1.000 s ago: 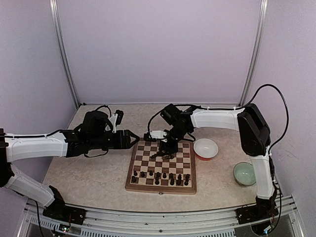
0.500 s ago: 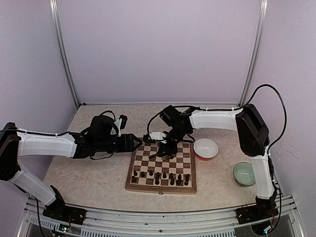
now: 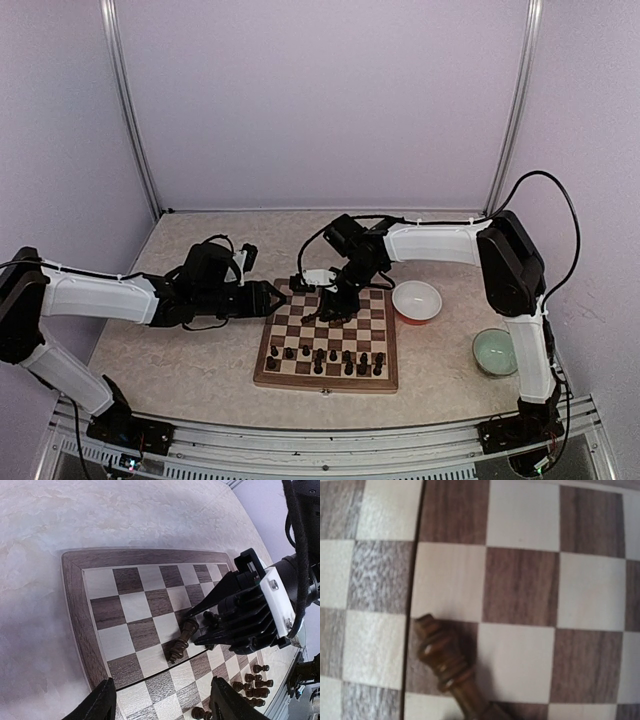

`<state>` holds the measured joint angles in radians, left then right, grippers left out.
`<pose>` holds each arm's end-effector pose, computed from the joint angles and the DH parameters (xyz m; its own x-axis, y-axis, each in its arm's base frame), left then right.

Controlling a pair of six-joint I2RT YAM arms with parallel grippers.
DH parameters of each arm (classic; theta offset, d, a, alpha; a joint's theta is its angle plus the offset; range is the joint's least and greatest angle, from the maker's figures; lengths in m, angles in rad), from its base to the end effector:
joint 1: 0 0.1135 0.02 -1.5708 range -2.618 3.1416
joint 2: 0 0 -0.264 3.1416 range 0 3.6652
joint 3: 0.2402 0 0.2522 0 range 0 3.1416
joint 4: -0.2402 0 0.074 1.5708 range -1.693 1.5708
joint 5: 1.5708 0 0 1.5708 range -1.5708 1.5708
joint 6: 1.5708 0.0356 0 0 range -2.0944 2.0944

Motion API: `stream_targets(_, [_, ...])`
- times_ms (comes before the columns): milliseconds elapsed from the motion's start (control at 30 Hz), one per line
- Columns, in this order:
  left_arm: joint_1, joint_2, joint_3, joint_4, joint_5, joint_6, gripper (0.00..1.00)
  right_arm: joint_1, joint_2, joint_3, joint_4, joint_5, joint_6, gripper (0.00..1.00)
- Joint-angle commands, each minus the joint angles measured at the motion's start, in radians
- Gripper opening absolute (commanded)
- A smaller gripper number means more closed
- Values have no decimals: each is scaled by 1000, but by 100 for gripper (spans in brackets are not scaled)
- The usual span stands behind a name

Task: Set up the chess pieces on the board
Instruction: Pick up the king from the chessboard.

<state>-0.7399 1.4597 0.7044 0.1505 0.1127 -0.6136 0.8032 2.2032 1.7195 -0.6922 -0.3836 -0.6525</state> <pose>0.2190 -0.2053 0.1894 -0.7684 -0.0732 -0.6357 0.3618 0.7697 -0.5260 0.3112 0.3417 0.1669 -0.0434 -0.8558 -0.5154 -0.9988 0.0261 0.0409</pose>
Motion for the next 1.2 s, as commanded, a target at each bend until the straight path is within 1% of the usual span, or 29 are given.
stream_targets(0, [7, -29, -15, 23, 0, -6, 64, 16, 20, -2, -17, -23, -28, 33])
stream_targets(100, [10, -35, -23, 28, -2, -10, 64, 16, 37, 11, 1, 1, -13, 37])
stream_targets(233, [11, -44, -33, 37, 1, -19, 64, 16, 62, 45, -5, 10, -11, 37])
stream_targets(367, [11, -62, -45, 37, -7, -24, 64, 16, 75, 64, -8, -8, -20, 27])
stream_targets(467, [13, -78, -53, 31, -11, -26, 64, 16, 79, 74, -28, -17, -21, 21])
stream_targets(600, [14, -98, -71, 34, -20, -34, 64, 12, 31, 42, -18, -33, -9, 14])
stream_targets(667, [15, -106, -81, 57, -14, -46, 64, 3, -18, 11, 11, -73, 12, 11])
stream_targets(767, [15, -116, -98, 116, -2, -70, 64, -23, -84, -6, 51, -174, 62, 7])
stream_targets(867, [14, -123, -118, 206, 19, -108, 64, -37, -122, -7, 70, -293, 109, 6])
stream_targets(967, [9, -121, -129, 297, 47, -136, 64, -41, -139, 3, 55, -378, 126, 6])
stream_targets(1067, [2, -105, -125, 365, 84, -135, 60, -41, -143, 5, 48, -418, 144, 7])
stream_targets(1167, [-16, -88, -108, 385, 106, -126, 58, -42, -144, 1, 46, -426, 150, 7])
